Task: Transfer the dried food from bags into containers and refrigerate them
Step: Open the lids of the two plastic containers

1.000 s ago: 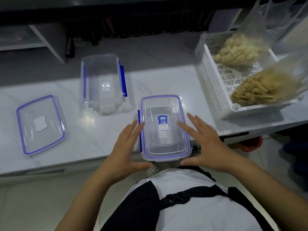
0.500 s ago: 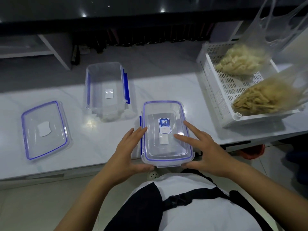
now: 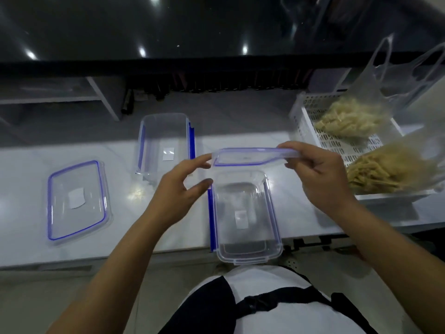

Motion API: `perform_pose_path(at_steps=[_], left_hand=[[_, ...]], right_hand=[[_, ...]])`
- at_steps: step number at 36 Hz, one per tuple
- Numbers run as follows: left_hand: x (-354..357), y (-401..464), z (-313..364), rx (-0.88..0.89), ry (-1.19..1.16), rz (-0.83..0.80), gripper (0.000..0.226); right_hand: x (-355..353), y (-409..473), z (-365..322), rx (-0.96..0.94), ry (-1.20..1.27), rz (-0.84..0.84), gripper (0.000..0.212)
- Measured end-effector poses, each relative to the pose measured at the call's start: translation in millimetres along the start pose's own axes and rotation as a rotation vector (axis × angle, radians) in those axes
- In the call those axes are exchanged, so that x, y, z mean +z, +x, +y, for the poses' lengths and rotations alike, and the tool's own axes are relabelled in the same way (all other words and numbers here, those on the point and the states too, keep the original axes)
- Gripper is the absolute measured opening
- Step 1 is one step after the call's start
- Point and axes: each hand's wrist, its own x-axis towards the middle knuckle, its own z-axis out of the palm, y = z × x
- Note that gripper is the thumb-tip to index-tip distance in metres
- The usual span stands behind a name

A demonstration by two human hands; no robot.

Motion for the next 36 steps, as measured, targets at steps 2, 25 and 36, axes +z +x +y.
perform_pose_path(at_steps=[2,25,36], left_hand=[[-4,10,6,0.012,-0.039,0.080,0.046],[7,118,-5,-0.547,-0.409,0.183,0.023],[53,201,-17,-0.653,-0.422,0.164,0.043]], right_hand=[[2,17,-6,0.004,0.047,0.018,0.021],[29,18,57,0.322,-0.123,-0.045,0.068],[33,-37,85,-0.044,-1.000,-0.743,0.064]])
